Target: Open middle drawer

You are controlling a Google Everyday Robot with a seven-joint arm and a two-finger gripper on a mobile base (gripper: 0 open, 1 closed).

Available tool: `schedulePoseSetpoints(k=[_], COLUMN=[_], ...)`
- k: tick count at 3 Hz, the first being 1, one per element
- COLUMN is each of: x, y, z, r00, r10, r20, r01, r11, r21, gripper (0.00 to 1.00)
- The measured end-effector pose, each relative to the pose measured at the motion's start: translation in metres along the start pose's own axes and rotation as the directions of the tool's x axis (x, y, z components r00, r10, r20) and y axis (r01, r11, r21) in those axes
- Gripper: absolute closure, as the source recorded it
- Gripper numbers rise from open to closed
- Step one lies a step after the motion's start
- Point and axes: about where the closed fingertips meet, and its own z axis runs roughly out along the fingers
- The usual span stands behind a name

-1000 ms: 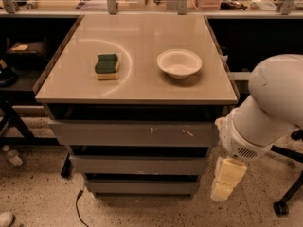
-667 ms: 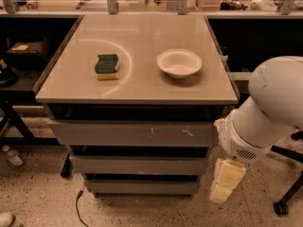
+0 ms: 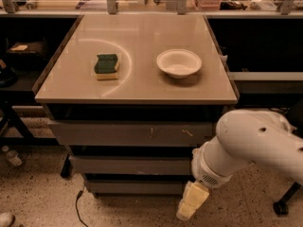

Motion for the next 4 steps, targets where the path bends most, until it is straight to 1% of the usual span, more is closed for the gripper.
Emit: schedulePoseSetpoints(k=[1,2,3,4], x=[-0.006,-0.018,-0.016,-0.020], y=[-0.002,-0.007,-0.006,-0.008], z=[0.053,0.092,0.098,0.119], r00=[0.999,0.996,0.995,0.994], r10=[0.026,0.041,0.048,0.038], r20=[0.042,0.085,0.085,0.103], r01=[-0.026,-0.036,-0.041,-0.032], r11=[0.9996,0.9975,0.9964,0.9977], r21=[-0.009,-0.061,-0.075,-0.059], gripper=[0.00,0.00,0.00,0.00])
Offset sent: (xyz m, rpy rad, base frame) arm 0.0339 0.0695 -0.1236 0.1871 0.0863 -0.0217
